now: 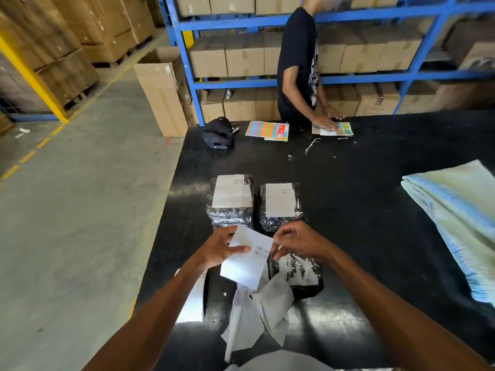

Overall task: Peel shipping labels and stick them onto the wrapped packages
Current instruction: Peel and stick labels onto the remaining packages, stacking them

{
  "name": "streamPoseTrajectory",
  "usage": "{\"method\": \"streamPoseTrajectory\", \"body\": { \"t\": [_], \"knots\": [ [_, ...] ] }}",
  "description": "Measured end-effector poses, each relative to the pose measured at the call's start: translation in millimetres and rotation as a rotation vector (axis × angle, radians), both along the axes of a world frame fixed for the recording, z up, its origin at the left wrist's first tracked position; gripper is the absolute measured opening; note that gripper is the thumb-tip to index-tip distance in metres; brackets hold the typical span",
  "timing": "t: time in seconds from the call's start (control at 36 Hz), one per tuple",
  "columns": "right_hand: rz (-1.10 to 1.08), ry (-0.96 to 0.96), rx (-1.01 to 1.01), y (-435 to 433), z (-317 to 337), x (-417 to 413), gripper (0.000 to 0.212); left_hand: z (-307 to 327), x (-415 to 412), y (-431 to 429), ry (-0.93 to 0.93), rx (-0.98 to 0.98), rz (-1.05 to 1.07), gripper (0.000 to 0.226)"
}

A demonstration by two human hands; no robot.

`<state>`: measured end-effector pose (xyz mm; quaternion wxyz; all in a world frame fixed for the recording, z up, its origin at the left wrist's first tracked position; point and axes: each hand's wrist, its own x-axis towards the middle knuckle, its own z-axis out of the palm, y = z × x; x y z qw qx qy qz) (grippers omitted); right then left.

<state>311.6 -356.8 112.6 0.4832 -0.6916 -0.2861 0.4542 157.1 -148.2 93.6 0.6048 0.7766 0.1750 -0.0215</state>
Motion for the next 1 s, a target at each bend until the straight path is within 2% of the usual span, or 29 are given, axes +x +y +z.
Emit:
{"method": "streamPoseTrajectory", "body": {
  "t": [0.25,0.53,0.61,0.67,0.72,0.81,0.83,0.89,1.0],
  "knots": [
    [0.035,-0.031,-0.024,-21.9,-4.9,18.0,0.03,-4.2,16.5,-23.9,0.002,0.024,0.023,0.039],
    [0.073,-0.042,-0.023,-32.0,-9.6,29.2,0.025,-10.1,21.7,-37.9,0.025,-0.002,0.05,0.042],
    [0.071,-0.036,-0.008,-31.5,-7.8,32.3,0.026,-12.7,24.7,-43.7,0.032,0.001,0.105,0.052],
    [0.069,-0.021,0.022,-31.4,-5.3,33.7,0.024,-15.8,28.6,-51.4,0.017,0.111,0.214,0.06],
    [0.064,-0.011,0.057,-31.0,-4.0,33.3,0.021,-16.0,33.6,-59.6,-0.035,0.262,0.293,0.05],
    [0.045,-0.003,0.107,-29.5,-3.9,32.6,0.021,-2.8,43.5,-76.1,-0.059,0.196,0.181,0.016],
    [0.046,-0.008,0.118,-28.7,-3.7,32.4,0.021,2.0,46.6,-82.2,-0.039,0.134,0.11,0.014],
    [0.05,-0.012,0.143,-28.0,-2.6,30.8,0.022,8.1,51.3,-91.4,-0.005,0.056,0.02,0.023],
    [0.073,-0.028,0.174,-32.2,-1.7,34.6,0.023,8.3,54.5,-100.4,-0.039,0.058,0.034,0.032]
  ]
}}
